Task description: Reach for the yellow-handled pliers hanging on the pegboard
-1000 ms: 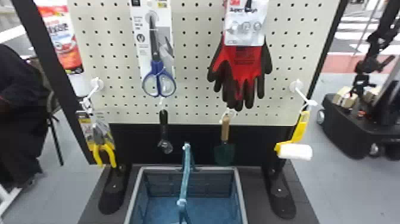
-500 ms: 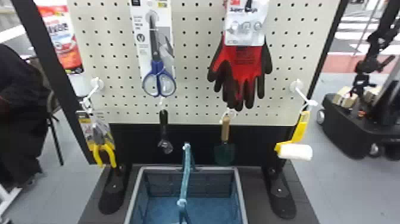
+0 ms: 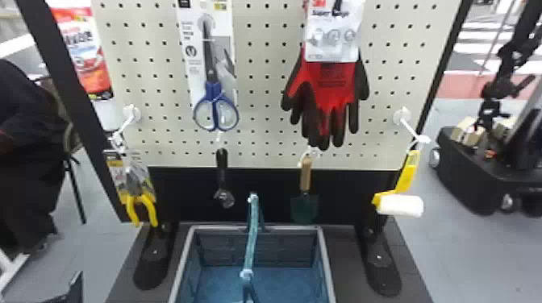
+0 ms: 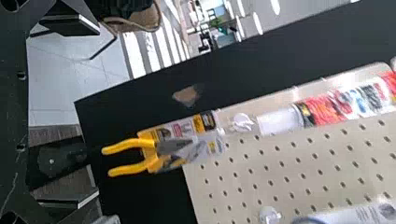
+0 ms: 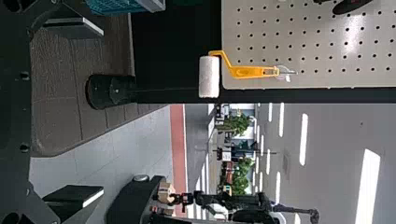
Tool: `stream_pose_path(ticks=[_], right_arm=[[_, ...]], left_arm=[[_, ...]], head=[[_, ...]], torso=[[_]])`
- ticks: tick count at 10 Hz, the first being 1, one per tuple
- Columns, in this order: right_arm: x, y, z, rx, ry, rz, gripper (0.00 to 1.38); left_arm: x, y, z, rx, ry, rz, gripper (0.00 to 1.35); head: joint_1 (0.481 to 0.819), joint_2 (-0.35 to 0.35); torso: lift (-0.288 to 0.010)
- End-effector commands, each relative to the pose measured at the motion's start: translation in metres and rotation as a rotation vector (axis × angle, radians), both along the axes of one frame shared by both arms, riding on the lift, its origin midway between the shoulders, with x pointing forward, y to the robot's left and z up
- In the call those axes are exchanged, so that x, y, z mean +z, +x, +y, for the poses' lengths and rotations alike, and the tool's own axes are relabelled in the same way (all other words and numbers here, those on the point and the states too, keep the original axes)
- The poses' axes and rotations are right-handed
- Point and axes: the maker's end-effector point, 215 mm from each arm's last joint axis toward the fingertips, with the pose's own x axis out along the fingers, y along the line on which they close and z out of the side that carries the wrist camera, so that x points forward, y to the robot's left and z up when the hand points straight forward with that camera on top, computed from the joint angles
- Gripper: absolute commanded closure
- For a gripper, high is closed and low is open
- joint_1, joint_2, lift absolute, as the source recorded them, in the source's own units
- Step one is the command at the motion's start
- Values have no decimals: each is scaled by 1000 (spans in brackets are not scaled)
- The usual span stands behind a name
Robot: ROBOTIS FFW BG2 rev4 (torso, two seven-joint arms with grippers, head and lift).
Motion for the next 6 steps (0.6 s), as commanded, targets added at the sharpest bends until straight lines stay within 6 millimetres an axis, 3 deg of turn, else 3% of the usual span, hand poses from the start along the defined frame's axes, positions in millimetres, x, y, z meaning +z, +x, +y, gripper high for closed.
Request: stream_pose_path(ticks=[1,3,6], right_arm=[[-3,0,2,3,4,5,117],[-5,1,6,10,12,9,117],[-5,5,11,24,18,2,117]], left_arm=[[-23,24,11,12,-46,11,99],[-40,70,6,-39,-111,21,101],[-23,138,-7,-143,-157,10,101]], head=[[549,0],[549,0],[549,0]], torso=[[-100],[-100],[-100]])
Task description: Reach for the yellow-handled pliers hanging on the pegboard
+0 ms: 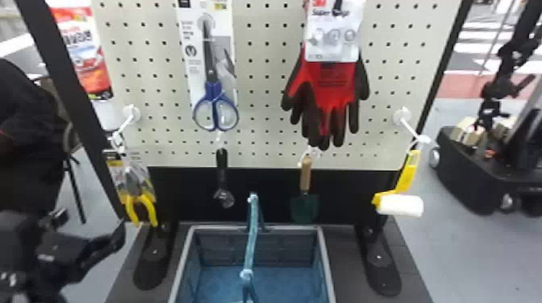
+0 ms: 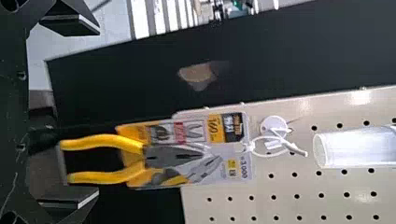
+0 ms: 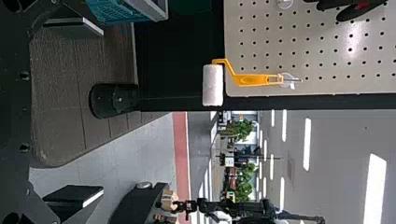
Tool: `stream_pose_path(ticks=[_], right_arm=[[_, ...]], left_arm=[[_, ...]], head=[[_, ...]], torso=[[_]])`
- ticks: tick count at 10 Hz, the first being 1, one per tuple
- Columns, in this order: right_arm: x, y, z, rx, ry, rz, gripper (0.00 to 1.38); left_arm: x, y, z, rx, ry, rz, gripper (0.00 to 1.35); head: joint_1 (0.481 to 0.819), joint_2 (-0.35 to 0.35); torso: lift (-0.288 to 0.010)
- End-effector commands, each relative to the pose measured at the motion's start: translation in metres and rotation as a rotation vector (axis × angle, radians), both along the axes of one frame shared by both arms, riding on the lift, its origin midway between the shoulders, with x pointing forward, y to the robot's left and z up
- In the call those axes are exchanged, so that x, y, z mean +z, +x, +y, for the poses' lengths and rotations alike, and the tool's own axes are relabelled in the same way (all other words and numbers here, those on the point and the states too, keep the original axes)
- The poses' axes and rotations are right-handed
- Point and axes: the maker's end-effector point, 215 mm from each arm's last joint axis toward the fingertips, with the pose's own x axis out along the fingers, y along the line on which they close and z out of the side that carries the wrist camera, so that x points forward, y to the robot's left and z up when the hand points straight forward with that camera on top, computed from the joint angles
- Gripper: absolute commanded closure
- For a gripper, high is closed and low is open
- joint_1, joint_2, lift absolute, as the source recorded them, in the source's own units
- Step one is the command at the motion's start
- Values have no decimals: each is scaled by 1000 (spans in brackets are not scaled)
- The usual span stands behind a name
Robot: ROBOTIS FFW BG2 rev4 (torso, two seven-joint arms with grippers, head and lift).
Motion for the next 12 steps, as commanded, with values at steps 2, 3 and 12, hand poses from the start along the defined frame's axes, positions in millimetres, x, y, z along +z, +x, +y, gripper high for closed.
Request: stream_pose_path(ticks=[2,3,12], right_arm=[[-6,-1,6,20,2,10,117],[-6,0,8,30,1,10,117],[-15,0,13,58,-1,23,117]], left_arm=[[30,44,2,-95,-11,7,98],[43,56,3,-132,14,20,94],[-11,92,-55,-487,-163,297,647]], head=[[549,0],[549,0],[549,0]], torso=[[-100],[-100],[-100]])
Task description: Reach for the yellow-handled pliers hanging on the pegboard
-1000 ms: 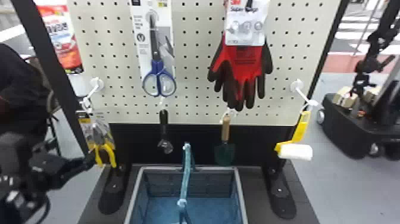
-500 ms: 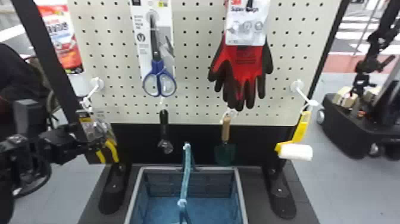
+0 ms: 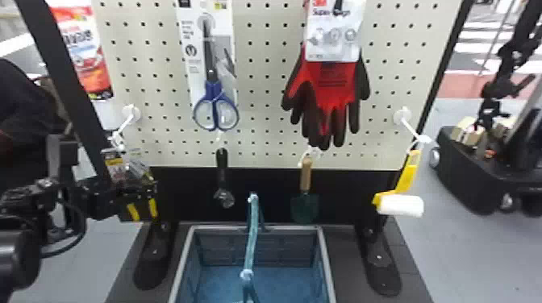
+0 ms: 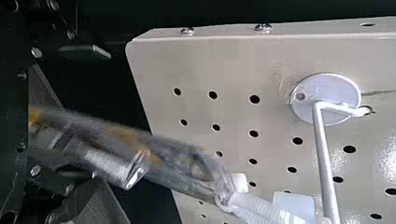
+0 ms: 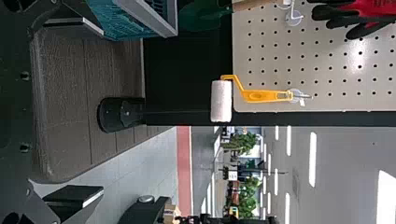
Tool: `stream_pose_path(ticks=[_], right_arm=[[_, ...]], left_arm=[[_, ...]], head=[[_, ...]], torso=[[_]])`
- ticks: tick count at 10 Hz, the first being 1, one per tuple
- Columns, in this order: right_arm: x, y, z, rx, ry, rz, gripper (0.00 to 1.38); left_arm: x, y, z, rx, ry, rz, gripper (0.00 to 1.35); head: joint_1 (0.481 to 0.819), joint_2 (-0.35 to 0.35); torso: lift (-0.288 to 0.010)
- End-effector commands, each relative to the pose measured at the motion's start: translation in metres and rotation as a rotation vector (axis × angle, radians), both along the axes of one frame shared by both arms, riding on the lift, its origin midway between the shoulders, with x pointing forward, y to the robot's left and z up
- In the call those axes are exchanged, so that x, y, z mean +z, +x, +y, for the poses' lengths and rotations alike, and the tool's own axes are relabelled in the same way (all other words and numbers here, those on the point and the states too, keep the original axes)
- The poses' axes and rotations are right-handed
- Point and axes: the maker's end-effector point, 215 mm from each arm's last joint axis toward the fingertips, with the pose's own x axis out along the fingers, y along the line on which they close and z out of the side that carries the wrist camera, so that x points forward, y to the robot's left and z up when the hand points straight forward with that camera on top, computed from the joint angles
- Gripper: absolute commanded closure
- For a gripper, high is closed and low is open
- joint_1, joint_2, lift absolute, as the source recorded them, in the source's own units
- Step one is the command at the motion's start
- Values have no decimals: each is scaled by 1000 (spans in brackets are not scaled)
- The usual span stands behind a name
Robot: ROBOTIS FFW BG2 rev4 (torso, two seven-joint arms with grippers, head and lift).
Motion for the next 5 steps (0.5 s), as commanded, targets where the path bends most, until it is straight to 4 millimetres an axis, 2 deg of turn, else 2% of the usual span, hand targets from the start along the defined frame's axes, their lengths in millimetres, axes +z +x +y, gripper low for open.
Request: stream_pose_path(ticks=[1,2,5], right_arm=[[-2,-2,0,1,1,6,117],[-2,-2,0,1,1,6,117],[-4,-3,1,4,-2,11,117]], left_arm=[[-6,-4,1,5,-23,24,665],[-6,-5,2,-1,-8,13,730],[-5,-6,-3,-31,54,-13,762]], head=[[549,0],[549,0],[549,0]], torso=[[-100],[-100],[-100]])
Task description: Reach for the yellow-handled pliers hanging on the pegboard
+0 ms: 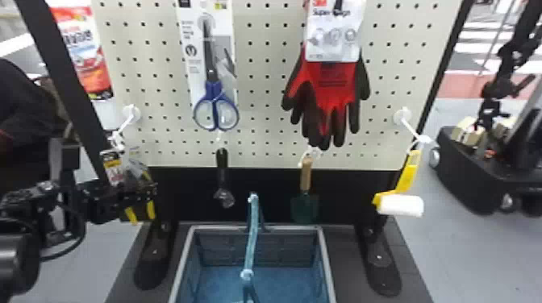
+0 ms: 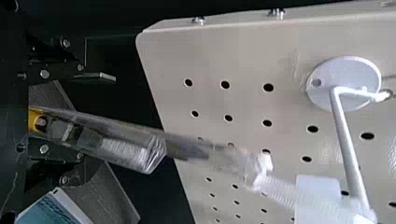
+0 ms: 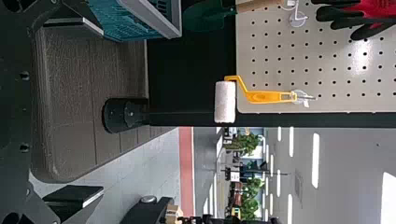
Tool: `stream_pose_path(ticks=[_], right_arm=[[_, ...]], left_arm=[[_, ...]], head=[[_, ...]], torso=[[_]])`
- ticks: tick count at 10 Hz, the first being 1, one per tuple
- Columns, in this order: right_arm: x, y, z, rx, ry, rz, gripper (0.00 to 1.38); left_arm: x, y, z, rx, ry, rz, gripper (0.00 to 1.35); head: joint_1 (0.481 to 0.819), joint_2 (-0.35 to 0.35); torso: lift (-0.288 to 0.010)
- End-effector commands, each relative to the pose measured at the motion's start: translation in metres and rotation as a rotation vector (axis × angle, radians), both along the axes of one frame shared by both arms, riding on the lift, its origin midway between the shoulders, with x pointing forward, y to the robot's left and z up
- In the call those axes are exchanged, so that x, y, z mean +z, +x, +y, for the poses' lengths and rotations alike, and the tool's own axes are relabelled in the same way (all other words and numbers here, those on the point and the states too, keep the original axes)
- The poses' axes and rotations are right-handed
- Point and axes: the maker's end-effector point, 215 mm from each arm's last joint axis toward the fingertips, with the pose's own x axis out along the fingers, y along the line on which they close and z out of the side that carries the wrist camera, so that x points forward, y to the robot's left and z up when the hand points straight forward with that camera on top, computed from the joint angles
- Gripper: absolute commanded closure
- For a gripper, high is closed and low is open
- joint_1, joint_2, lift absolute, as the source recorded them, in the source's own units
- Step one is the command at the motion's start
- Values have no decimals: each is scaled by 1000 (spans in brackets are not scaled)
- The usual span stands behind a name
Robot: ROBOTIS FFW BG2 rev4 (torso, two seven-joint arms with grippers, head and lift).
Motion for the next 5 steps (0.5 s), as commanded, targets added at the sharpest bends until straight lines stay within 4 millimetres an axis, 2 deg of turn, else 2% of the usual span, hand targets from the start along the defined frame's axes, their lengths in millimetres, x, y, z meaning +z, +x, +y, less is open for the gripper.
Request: stream_pose_path(ticks=[1,5], right_arm=[[-1,0,0,1,-1,2,117],[-2,-1,1,2,-1,4,117]], left_arm=[[7,2,2,5,23,-53,980],[6,0,6,24,0,-63,987]], head=[[549,0],[549,0]], torso=[[-100],[-100]])
